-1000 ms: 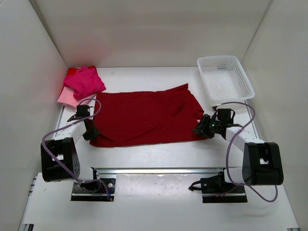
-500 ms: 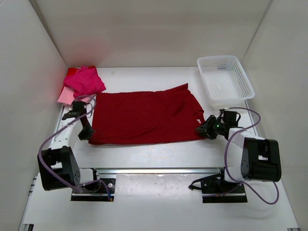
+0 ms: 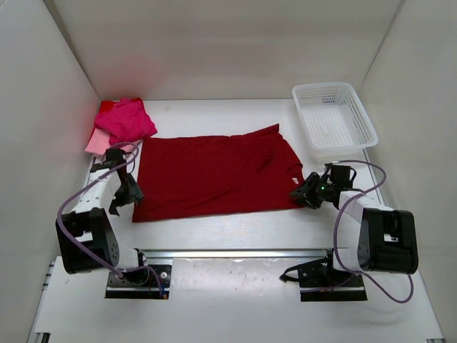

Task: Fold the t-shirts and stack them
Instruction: Fold the flattened T-shirt at the center of the board.

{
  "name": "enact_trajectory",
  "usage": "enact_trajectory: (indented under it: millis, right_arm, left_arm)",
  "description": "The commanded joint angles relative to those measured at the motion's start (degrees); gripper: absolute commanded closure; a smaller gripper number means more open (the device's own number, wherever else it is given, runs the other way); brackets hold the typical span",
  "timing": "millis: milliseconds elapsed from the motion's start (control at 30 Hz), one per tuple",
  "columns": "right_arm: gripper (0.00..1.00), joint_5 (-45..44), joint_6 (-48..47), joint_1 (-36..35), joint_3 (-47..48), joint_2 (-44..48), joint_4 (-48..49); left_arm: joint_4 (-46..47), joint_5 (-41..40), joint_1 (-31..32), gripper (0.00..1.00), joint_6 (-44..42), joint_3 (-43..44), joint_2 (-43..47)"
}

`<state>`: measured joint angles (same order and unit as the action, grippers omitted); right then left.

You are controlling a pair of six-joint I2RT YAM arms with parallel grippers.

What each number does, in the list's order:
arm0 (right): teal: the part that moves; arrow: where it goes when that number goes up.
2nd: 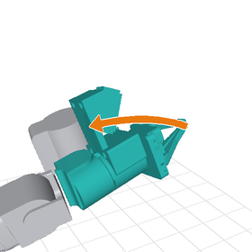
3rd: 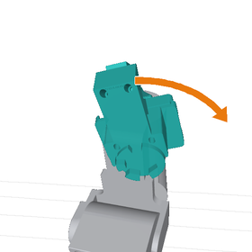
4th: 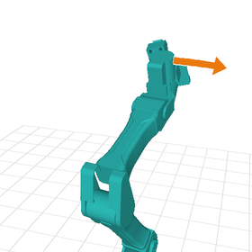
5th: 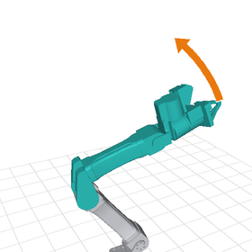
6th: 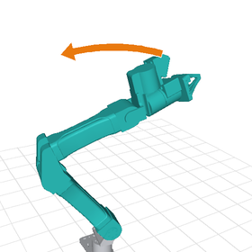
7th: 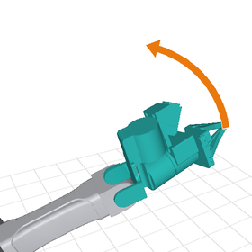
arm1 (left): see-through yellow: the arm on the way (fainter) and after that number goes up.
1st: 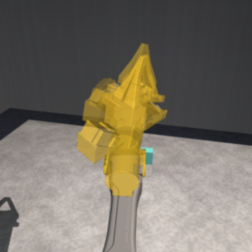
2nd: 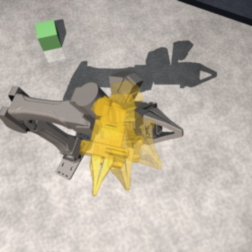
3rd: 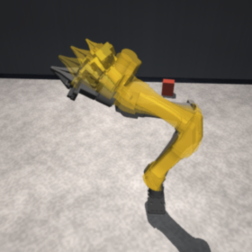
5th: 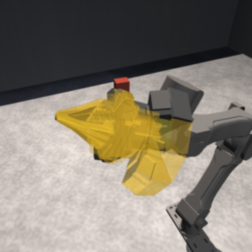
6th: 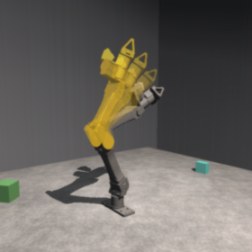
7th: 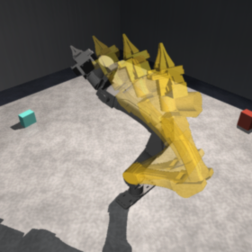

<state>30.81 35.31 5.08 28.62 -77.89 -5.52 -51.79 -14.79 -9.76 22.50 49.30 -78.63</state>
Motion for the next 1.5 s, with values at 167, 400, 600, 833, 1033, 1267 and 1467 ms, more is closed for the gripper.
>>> enact_trajectory:
  millis: [167, 400, 600, 833, 1033, 1267, 1467]
  right_arm:
    - [0.63, -1.1, -4.5, -1.7, 8.5, 4.7, -8.1]
    - [0.61, -11.5, -11.5, 3.0, 9.7, 6.9, -15.3]
    - [0.54, -12.6, -10.5, 4.9, 2.3, 8.8, -14.2]
    - [0.56, -7.4, -8.3, 4.5, 0.8, 3.2, -7.5]
    - [0.96, -7.4, -2.4, 5.0, -1.8, 1.8, -2.2]
    - [1.0, -6.9, -1.6, 5.3, -4.5, 15.6, -17.0]
    - [1.0, -8.7, 2.5, 1.4, -5.5, 24.6, -27.2]
  left_arm:
    - [3.8, 9.4, 16.4, 0.75, 5.7, 9.2, 0.5]
    - [14.5, 19.8, 21.2, 0.78, 11.2, -2.3, -2.4]
    - [17.1, 19.5, 17.0, 0.73, 8.3, -5.8, -2.4]
    - [20.3, 15.0, 13.4, 0.7, 4.7, -6.6, -3.9]
    - [20.7, 14.2, 10.1, 0.71, 1.9, -6.2, -9.9]
    - [14.2, 17.5, 12.3, 0.58, 2.4, -3.2, -2.5]
    - [8.1, 18.6, 9.9, 0.54, 3.9, -12.3, 7.6]
